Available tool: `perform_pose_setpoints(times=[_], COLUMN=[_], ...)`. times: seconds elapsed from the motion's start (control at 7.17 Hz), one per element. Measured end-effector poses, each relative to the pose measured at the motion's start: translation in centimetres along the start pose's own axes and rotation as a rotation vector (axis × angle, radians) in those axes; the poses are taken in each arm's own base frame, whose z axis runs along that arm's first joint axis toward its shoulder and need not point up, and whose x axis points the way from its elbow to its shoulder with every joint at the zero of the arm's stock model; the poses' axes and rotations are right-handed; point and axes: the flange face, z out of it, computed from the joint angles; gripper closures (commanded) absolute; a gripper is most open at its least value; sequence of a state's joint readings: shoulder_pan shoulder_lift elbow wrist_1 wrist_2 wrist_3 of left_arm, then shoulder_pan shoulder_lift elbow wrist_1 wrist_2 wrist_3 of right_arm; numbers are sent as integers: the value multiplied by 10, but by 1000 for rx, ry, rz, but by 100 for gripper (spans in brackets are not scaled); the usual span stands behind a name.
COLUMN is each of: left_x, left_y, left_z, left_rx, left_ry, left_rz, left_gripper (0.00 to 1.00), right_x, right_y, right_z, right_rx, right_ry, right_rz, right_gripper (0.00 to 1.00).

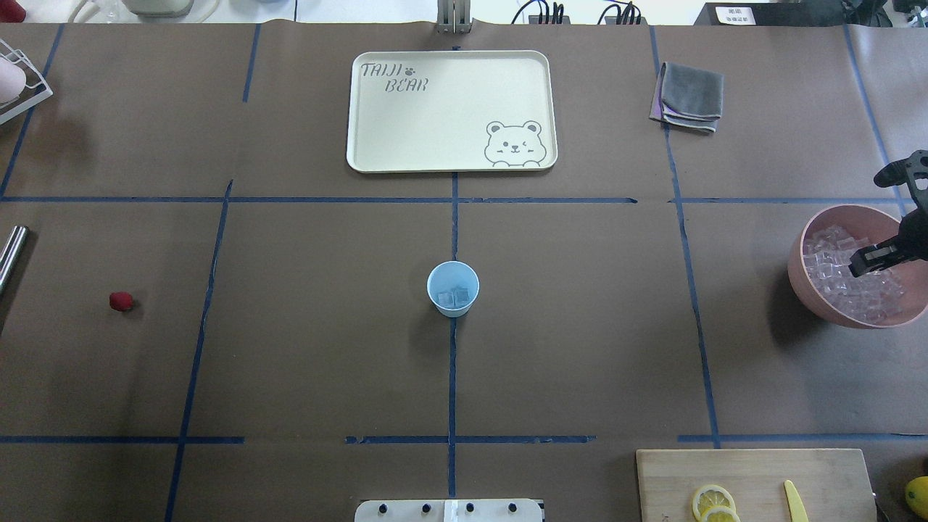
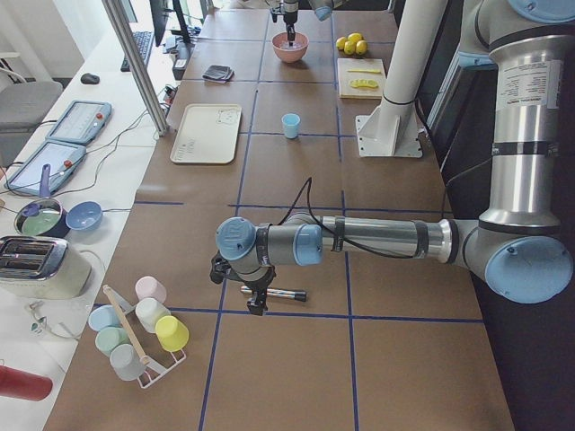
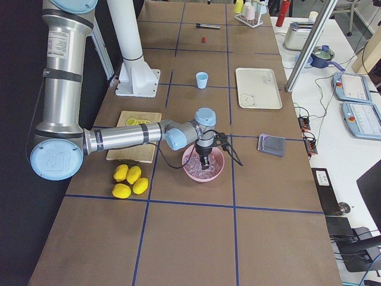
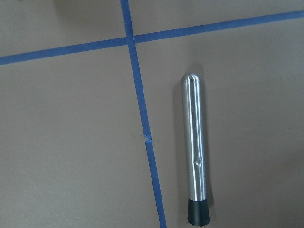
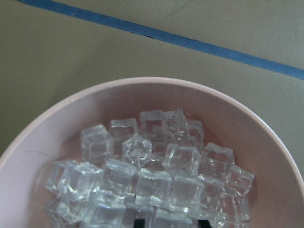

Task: Mash ice and strawberries in cup
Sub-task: 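Lower the right gripper into the bowl and grasp a third ice cube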

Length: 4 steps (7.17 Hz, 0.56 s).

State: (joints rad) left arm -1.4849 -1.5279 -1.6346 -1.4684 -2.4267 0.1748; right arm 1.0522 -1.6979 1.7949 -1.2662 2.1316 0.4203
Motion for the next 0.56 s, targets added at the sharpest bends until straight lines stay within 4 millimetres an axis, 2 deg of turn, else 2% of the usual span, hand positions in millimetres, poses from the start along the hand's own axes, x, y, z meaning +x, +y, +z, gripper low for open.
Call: perform_pose_setpoints(times=[0.56], left_x=[0], left_y=[0], left_z=[0], left_rx=[0], left_ry=[0], left_rz=[0], left_gripper=[0], right_x=[-3], right_y=[0], right_z=[-6], right_rx=[7], right_ry=[-5], right_rz=[-3], right_gripper=[95])
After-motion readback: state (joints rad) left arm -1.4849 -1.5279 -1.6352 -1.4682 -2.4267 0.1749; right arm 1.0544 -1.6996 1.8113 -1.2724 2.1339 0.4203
